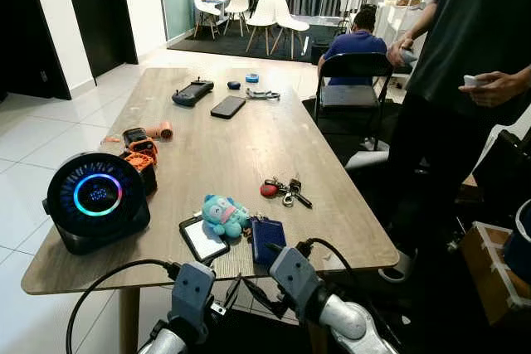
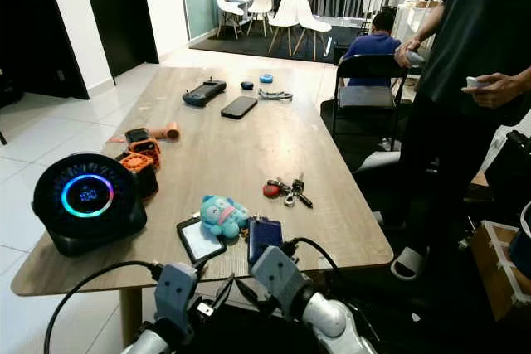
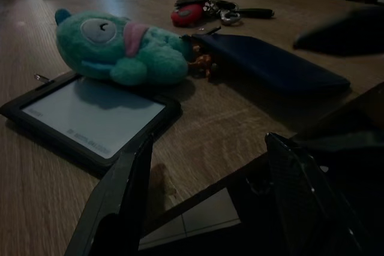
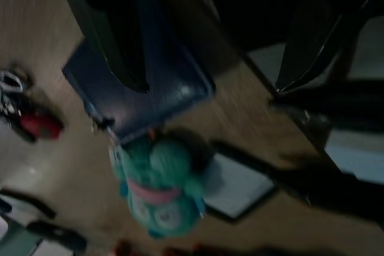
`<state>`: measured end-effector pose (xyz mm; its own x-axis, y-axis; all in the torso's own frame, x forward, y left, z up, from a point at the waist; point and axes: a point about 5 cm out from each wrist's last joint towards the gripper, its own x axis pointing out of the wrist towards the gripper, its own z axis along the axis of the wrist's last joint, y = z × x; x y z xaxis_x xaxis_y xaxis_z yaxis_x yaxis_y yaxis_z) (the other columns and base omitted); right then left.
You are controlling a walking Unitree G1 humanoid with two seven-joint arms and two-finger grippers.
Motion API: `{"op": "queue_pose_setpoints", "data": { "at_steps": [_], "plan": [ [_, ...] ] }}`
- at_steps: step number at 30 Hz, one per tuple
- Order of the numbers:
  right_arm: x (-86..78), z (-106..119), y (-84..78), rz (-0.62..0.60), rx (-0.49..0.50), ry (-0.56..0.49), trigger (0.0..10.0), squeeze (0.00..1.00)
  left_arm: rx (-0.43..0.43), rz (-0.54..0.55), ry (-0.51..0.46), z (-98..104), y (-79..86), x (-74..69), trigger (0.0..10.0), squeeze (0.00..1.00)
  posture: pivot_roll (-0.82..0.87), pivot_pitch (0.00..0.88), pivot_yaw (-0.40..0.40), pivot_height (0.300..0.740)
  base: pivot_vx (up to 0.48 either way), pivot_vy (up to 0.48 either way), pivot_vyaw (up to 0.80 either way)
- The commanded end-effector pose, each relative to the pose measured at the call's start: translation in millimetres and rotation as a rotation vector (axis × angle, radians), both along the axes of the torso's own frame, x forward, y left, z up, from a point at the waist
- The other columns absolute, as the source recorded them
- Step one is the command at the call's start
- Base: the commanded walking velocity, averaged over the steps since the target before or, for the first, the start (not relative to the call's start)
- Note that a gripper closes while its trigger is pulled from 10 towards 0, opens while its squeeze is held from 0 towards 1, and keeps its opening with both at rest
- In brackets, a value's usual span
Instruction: Hang keys on a hook
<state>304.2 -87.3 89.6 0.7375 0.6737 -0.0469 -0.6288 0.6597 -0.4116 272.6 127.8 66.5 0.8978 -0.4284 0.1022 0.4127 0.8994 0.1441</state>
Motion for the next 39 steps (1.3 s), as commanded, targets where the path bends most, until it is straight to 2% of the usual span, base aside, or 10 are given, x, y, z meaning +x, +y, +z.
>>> {"op": "queue_pose_setpoints", "data": {
  "at_steps": [1,21,37,38,39],
  "plan": [
    [0.4,-6.4,-5.0,-0.022,-0.026,0.027,10.0,0.0,0.006,-0.018,0.01,-2.7,-2.0,-1.3,10.0,0.0,0.04,0.086,-0.039,0.74,0.0,0.0,0.0],
    [22.4,-4.0,-22.5,-0.164,-0.049,0.048,10.0,0.0,-0.002,-0.01,0.008,-1.6,-1.7,0.9,10.0,0.0,0.04,0.095,-0.039,0.74,0.0,0.0,0.0],
    [38.7,2.5,-22.9,-0.229,-0.035,0.072,10.0,0.0,0.003,-0.005,0.016,-2.5,-1.9,1.6,10.0,0.0,0.04,0.096,-0.043,0.74,0.0,0.0,0.0],
    [39.8,2.9,-22.7,-0.232,-0.03,0.074,6.2,0.0,0.004,-0.002,0.017,-2.7,-1.7,1.7,10.0,0.0,0.04,0.096,-0.043,0.74,0.0,0.0,0.0],
    [39.8,2.9,-22.7,-0.232,-0.03,0.074,6.2,0.0,0.004,-0.002,0.017,-2.7,-1.7,1.7,10.0,0.0,0.04,0.096,-0.043,0.74,0.0,0.0,0.0]
  ]
}}
